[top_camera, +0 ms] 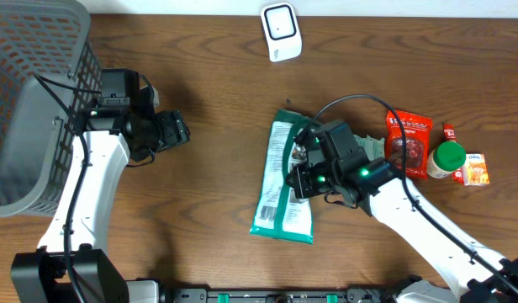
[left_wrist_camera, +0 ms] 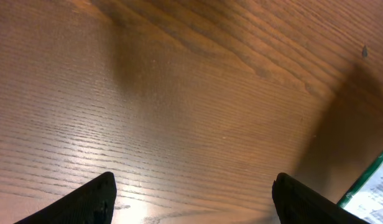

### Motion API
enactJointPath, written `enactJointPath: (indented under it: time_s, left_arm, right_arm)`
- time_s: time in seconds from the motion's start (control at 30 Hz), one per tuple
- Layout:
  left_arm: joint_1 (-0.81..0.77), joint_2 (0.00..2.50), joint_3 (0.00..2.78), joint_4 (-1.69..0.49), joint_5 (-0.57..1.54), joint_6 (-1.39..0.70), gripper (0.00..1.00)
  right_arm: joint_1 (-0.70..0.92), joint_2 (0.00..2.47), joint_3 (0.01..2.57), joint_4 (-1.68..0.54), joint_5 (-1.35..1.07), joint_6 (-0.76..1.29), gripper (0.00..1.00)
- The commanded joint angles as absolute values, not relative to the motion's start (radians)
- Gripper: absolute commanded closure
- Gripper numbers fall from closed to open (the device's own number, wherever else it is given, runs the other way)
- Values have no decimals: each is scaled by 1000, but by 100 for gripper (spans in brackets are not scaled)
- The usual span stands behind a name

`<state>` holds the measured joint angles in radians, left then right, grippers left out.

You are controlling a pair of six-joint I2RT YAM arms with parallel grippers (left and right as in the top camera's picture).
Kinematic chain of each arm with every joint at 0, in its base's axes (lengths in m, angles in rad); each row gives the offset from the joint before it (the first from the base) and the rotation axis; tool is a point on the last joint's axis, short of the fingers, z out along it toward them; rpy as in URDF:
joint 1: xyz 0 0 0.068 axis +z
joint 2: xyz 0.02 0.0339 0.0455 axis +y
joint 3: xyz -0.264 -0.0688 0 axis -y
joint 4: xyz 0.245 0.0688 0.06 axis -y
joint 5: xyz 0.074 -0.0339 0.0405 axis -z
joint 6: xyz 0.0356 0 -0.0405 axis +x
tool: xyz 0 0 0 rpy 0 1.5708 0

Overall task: Scan the item barcode
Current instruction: 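Release the left gripper and hold the glove pack with the right gripper, then lift the glove pack with the right gripper up to the white scanner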

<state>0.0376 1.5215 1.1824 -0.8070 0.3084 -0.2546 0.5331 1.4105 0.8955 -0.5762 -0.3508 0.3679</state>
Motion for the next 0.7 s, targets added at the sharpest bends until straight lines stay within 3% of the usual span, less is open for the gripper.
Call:
enactJointPath:
  time_s: [0.0, 0.47, 0.67]
  left_arm:
    - [40, 1523, 1190, -810, 302, -244, 19]
    - [40, 1523, 1189, -810, 302, -244, 19]
    - [40, 1523, 1190, -810, 302, -244, 19]
  right_arm:
    - [527, 1398, 969, -643, -202, 297, 99]
    - [524, 1399, 1296, -977, -10, 133, 99]
    - [517, 1460, 1595, -1149, 57, 106, 99]
